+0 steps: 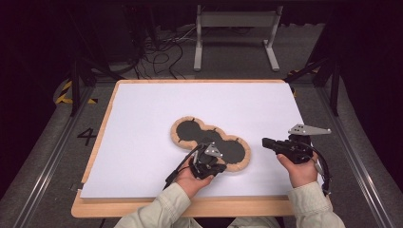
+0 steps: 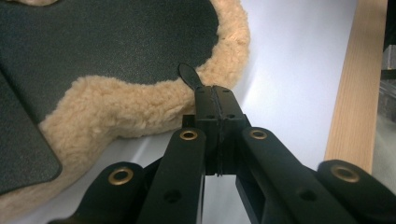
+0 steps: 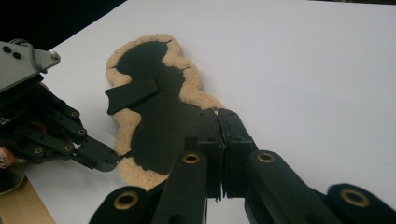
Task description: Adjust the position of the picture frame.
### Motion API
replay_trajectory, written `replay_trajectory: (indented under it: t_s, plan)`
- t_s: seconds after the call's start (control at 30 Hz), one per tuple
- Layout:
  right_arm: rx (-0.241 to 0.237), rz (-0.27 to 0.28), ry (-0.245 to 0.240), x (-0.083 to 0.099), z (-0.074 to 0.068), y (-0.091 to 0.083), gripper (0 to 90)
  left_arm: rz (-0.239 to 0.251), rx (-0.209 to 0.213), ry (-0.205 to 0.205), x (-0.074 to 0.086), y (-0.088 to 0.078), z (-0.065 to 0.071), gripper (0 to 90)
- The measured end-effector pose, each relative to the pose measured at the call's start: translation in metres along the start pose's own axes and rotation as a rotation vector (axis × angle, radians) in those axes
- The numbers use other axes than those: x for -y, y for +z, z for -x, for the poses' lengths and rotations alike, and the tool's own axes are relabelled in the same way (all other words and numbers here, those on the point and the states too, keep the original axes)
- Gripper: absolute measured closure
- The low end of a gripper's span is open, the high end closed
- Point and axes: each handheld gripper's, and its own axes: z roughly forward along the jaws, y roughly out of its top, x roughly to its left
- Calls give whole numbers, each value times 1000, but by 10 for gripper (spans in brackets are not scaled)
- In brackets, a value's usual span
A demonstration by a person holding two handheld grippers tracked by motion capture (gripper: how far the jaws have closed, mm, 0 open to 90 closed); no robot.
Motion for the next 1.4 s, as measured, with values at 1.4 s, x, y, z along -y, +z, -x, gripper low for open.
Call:
replay_trajectory:
  t_s: [1.4]
  plan:
    - [58,-56,-5,18,7,-3,880,-41,-337,-400,-37,-25,-205,900]
